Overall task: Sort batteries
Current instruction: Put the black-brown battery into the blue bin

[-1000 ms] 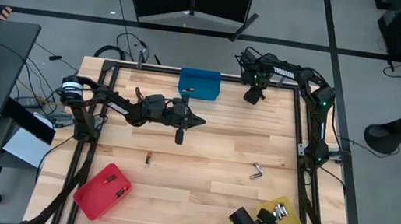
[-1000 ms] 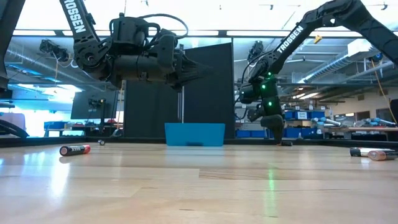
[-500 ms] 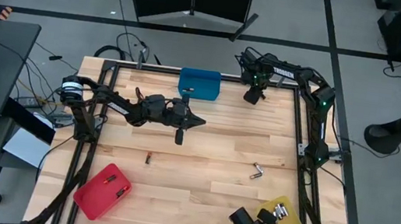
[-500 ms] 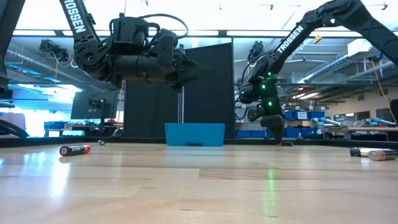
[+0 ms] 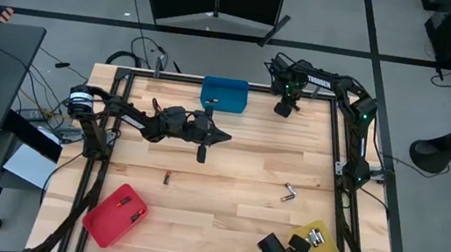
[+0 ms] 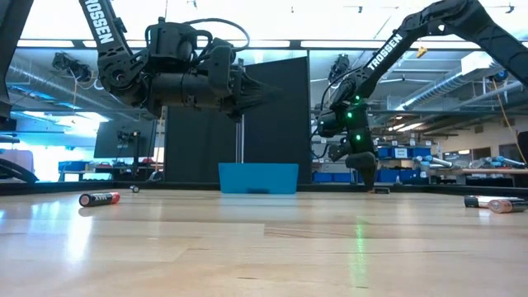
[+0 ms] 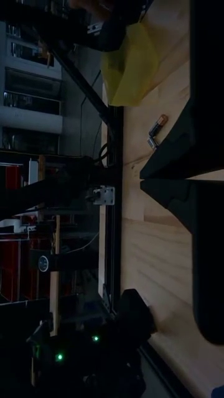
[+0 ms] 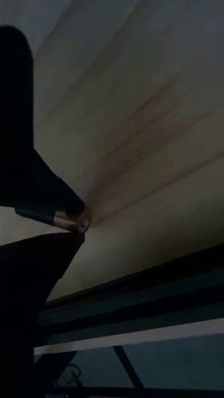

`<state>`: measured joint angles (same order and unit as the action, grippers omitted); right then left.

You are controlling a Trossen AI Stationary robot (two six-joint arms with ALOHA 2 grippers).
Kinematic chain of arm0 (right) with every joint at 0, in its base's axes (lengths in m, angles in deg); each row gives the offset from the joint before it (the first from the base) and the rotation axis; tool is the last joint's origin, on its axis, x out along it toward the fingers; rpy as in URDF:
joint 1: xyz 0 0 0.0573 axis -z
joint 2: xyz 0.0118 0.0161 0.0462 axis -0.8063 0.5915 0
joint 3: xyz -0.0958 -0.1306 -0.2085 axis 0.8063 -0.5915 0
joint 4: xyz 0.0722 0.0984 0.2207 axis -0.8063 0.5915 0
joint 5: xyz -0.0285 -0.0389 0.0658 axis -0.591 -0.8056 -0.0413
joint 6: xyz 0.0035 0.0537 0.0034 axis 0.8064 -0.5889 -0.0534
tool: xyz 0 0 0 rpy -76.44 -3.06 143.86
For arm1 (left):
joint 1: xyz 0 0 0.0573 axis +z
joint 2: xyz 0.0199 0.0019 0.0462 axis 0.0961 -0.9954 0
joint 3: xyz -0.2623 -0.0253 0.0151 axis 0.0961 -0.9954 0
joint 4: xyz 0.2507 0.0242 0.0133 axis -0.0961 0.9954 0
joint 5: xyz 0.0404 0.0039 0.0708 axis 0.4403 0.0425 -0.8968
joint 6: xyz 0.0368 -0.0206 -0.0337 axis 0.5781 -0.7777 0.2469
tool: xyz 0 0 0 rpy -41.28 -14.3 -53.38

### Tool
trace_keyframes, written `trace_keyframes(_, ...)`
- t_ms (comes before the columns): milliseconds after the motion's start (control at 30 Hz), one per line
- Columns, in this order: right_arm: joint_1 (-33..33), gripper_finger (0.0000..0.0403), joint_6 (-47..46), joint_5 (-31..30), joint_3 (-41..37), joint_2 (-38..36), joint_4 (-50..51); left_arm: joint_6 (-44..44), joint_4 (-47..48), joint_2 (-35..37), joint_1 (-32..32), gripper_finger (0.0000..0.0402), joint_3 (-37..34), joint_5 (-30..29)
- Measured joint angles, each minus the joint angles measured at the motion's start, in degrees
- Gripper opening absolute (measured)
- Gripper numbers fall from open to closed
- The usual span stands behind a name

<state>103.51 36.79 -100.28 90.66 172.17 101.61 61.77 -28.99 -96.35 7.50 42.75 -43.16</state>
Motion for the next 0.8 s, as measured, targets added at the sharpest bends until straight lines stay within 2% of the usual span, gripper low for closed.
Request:
trace_keyframes(233, 0.0, 0.0014, 1.8, -0.3, 0.1, 0.0, 0.0, 0.0, 0.0, 0.0, 0.0, 0.0014, 0.0, 0.0)
trace_keyframes(333, 0.0, 0.0007, 2.2, -0.3, 0.1, 0.0, 0.1, 0.0, 0.0, 0.0, 0.0, 0.0014, 0.0, 0.0)
trace_keyframes(600, -0.1, 0.005, 2.6, -0.5, 1.6, 0.0, 3.4, 0.0, 0.0, 0.0, 0.0, 0.0014, 0.0, 0.0)
trace_keyframes(800, -0.8, 0.0082, -2.9, -1.4, 6.5, -1.5, 10.1, 0.0, 0.3, 0.0, 0.0, 0.0014, 0.0, 0.0)
